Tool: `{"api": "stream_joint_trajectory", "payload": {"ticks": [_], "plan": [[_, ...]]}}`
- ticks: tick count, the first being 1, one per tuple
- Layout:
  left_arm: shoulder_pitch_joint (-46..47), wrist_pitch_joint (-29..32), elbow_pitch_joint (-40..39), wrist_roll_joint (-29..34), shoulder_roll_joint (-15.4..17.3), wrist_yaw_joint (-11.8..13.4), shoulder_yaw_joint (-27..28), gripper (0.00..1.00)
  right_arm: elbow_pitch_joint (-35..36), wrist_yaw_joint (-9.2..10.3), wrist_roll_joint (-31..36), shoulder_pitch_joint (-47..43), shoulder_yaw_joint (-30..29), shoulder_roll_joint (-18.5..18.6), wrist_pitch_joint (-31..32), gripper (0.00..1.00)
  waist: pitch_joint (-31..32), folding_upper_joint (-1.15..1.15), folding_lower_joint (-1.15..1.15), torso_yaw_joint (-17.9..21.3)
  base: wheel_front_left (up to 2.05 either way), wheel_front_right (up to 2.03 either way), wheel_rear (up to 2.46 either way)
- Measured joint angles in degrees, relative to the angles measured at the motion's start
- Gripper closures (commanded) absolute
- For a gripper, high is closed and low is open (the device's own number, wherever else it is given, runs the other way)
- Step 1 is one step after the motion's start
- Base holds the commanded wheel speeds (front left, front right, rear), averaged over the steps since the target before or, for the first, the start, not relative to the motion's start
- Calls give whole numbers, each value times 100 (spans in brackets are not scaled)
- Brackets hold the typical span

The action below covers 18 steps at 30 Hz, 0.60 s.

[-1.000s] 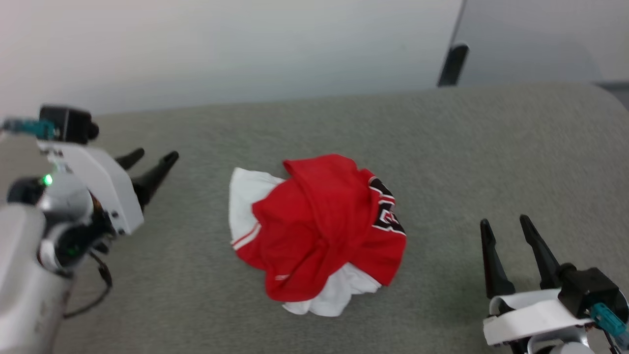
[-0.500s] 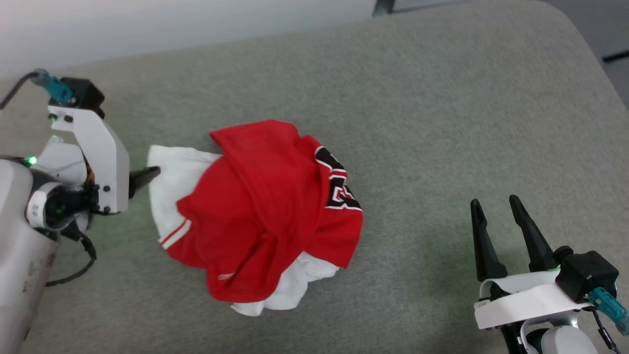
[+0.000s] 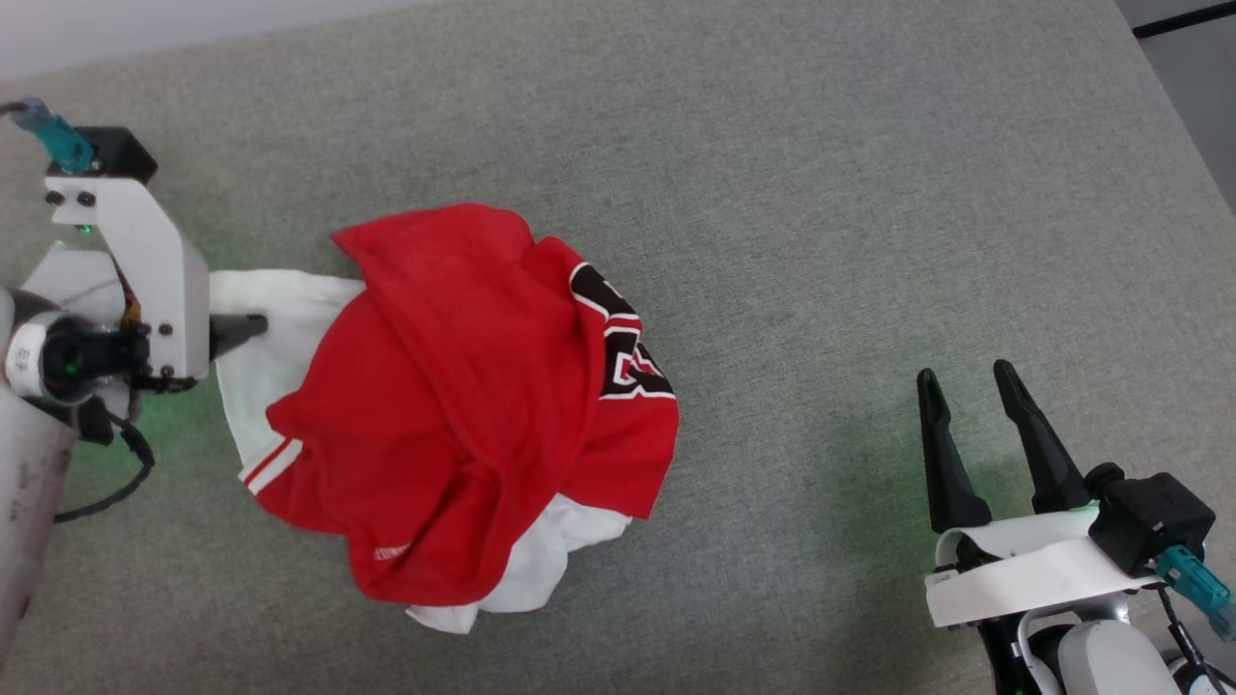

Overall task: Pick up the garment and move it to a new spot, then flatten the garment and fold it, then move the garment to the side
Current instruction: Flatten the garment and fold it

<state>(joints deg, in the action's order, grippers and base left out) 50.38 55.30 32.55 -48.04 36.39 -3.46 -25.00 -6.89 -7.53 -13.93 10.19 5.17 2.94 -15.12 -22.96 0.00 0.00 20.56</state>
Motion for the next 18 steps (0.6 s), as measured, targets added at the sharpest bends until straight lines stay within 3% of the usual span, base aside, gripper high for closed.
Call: {"api": "stream_joint_trajectory", "payload": {"ticks": [1, 11, 18], "plan": [[23, 41, 26, -38, -15, 1, 8, 100, -1, 0, 2, 9, -10, 0, 1, 0, -6, 0, 0, -6, 0, 0, 0], [101, -38, 131, -36, -218, 78, -62, 100, -5, 0, 145, 8, -126, -1, 1, 0, 113, 0, 0, -201, 0, 0, 0], [91, -163, 73, 127, -141, 145, -152, 100, -26, 0, 278, -61, -214, -1, 1, 0, 339, 0, 0, -460, 0, 0, 0]]}}
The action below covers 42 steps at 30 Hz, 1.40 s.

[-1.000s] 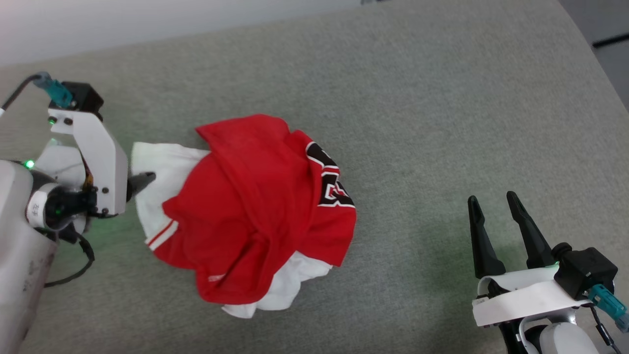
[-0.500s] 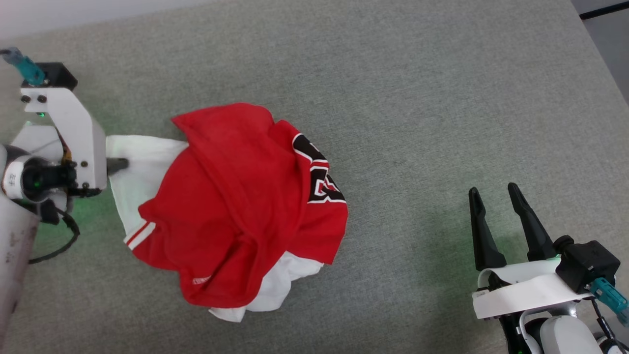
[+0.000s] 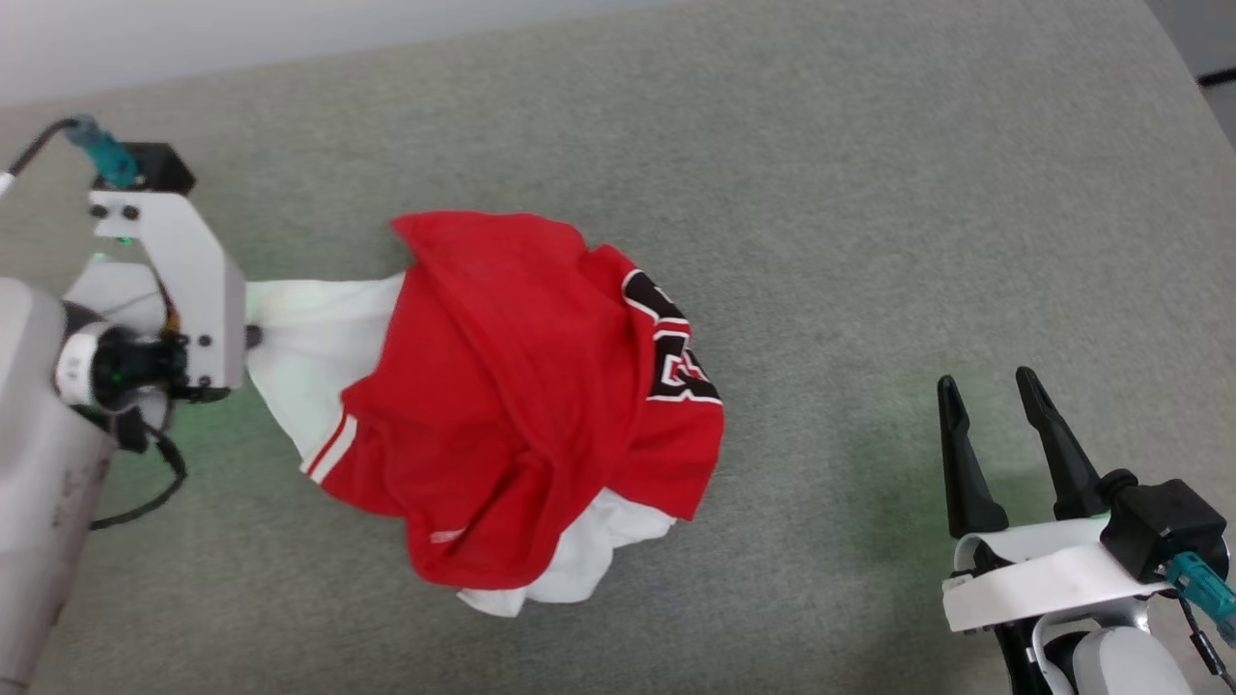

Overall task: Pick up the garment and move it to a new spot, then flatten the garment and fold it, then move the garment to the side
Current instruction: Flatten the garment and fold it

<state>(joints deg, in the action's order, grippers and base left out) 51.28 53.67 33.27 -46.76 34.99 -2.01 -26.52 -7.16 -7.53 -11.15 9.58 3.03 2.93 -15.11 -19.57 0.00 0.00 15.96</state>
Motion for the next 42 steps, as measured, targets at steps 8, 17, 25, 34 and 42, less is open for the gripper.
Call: {"api": "stream_joint_trajectory", "payload": {"ticks": [8, 17, 25, 34, 42], "plan": [[-224, -52, -231, 98, 452, 209, 99, 100, -91, 0, 146, -151, -40, -4, 0, 0, 377, 0, 0, -383, 0, 0, 0], [-978, -185, -105, 18, 996, 544, 349, 100, -170, 0, 237, -280, -27, -3, 0, 0, 838, 0, 0, -733, 0, 0, 0], [-1650, -448, 115, -320, 847, 673, 526, 100, -199, 0, 267, -334, 0, -2, 0, 0, 1033, 0, 0, -888, 0, 0, 0], [-1668, -983, -133, -267, 637, 553, 514, 0, -265, 0, 430, -436, 24, -1, -1, 0, 1264, 0, 0, -1065, 0, 0, 0], [-1705, -2068, -739, -77, 307, 407, 499, 0, -482, 0, 447, -469, 158, 62, 68, 0, 1583, 0, 0, -1467, 0, 0, 0]]}}
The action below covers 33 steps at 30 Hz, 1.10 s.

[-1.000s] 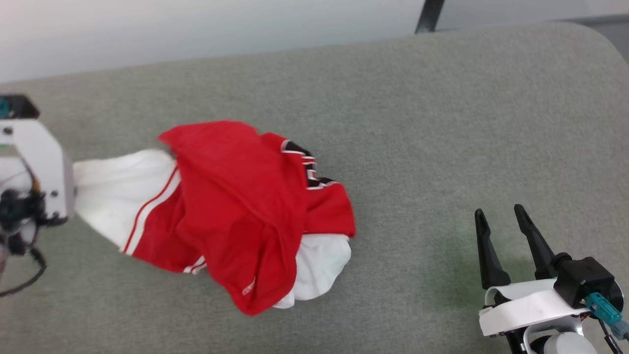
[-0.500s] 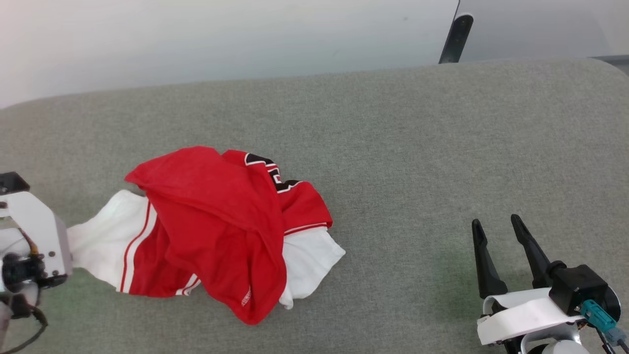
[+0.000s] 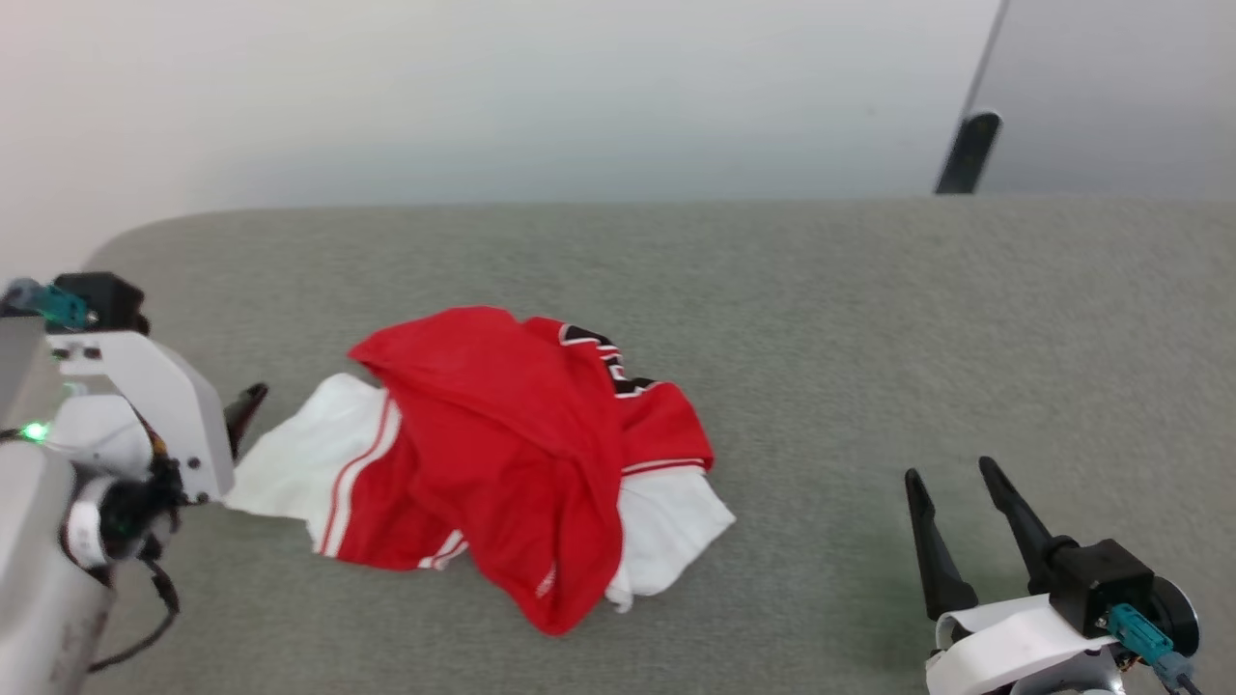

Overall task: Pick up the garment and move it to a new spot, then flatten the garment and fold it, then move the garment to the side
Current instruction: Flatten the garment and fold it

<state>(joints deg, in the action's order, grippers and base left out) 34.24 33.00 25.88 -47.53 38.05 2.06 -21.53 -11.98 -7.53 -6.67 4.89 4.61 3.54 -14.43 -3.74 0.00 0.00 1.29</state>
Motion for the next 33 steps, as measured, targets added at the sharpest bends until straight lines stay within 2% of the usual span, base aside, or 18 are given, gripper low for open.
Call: {"api": "stream_joint_trajectory", "payload": {"ticks": [4, 15, 20, 27, 33], "plan": [[-257, -1007, -331, 212, -87, -123, 71, 0, -5, 0, -100, 8, 188, 110, 208, 0, 163, 0, 0, -268, 0, 0, 0], [-1461, -3431, -1101, 548, -613, 49, 302, 0, 115, 0, -513, 65, 715, 502, 1280, 0, 490, 0, 0, -1160, 0, 0, 0], [-2010, -4213, -1213, 653, -856, 163, 355, 0, 99, 0, -761, 76, 754, 669, 1946, 0, 594, 0, 0, -1605, 0, 0, 0], [-2464, -4746, -1141, 935, -1176, 353, 450, 0, -71, 0, -1034, 63, 546, 710, 3121, 0, 706, 0, 0, -2182, 0, 0, 0], [-2675, -4792, -1147, 990, -1595, 320, 827, 0, -190, 0, -1034, 97, 209, 717, 4213, 0, 702, 0, 0, -2594, 0, 0, 0]]}}
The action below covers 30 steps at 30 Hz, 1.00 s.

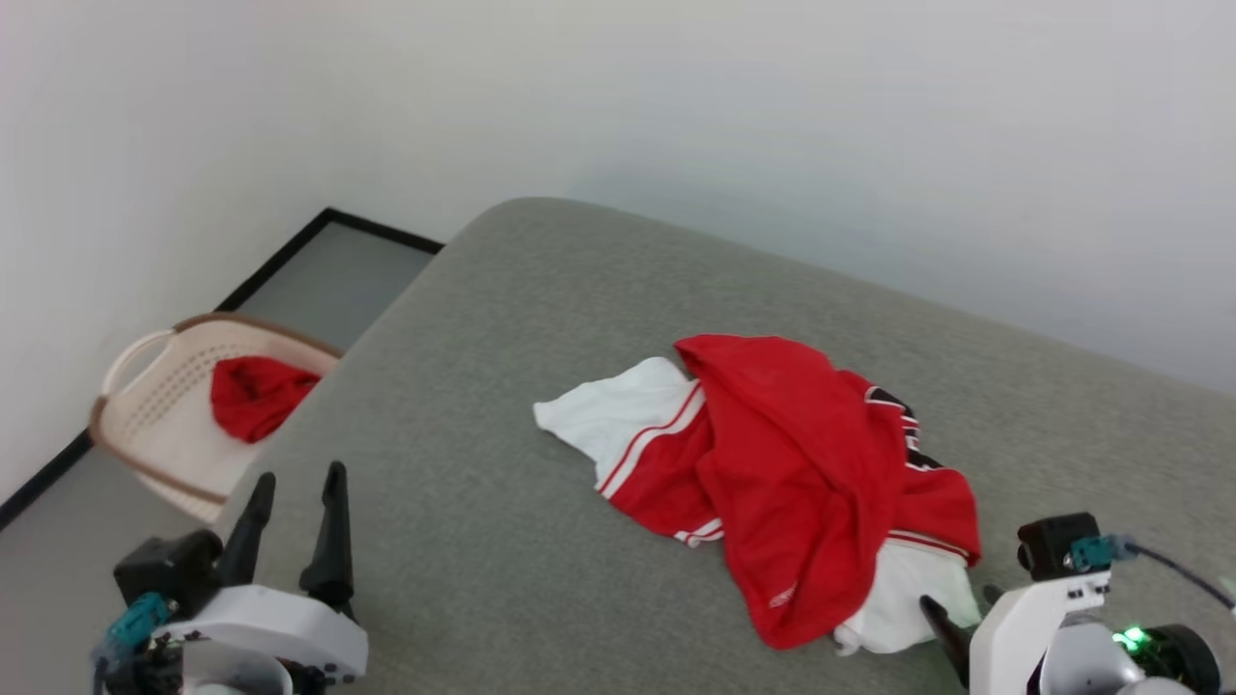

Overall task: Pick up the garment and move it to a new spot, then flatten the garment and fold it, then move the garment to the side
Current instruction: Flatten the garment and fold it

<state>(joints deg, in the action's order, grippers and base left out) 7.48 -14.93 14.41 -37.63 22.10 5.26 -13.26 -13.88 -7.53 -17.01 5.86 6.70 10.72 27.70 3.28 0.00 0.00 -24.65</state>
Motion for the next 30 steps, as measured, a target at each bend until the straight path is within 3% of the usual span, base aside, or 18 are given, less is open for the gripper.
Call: {"api": "stream_joint_trajectory", "payload": {"ticks": [13, 14, 15, 23, 30], "plan": [[41, -22, -18, 474, -837, -526, 637, 0, -793, 0, 310, 753, -200, 33, 1074, 0, -625, 0, 0, -389, 0, 0, 0], [49, -21, -5, 517, -888, -565, 675, 0, -844, 0, 309, 813, -191, 38, 1091, 66, -662, 0, 0, -410, 0, 0, 0], [52, -22, 10, 555, -927, -603, 711, 0, -895, 0, 309, 877, -180, 41, 1085, 100, -694, 0, 0, -430, 0, 0, 0], [40, -21, 193, 715, -1149, -855, 959, 0, -1107, 0, 125, 1143, -334, 156, 1091, 100, -672, 0, 0, -485, 0, 0, 0], [14, -22, 327, 787, -1190, -967, 991, 0, -786, 0, 16, 1268, -669, 512, 1251, 100, -466, 0, 0, -381, 0, 0, 0]]}}
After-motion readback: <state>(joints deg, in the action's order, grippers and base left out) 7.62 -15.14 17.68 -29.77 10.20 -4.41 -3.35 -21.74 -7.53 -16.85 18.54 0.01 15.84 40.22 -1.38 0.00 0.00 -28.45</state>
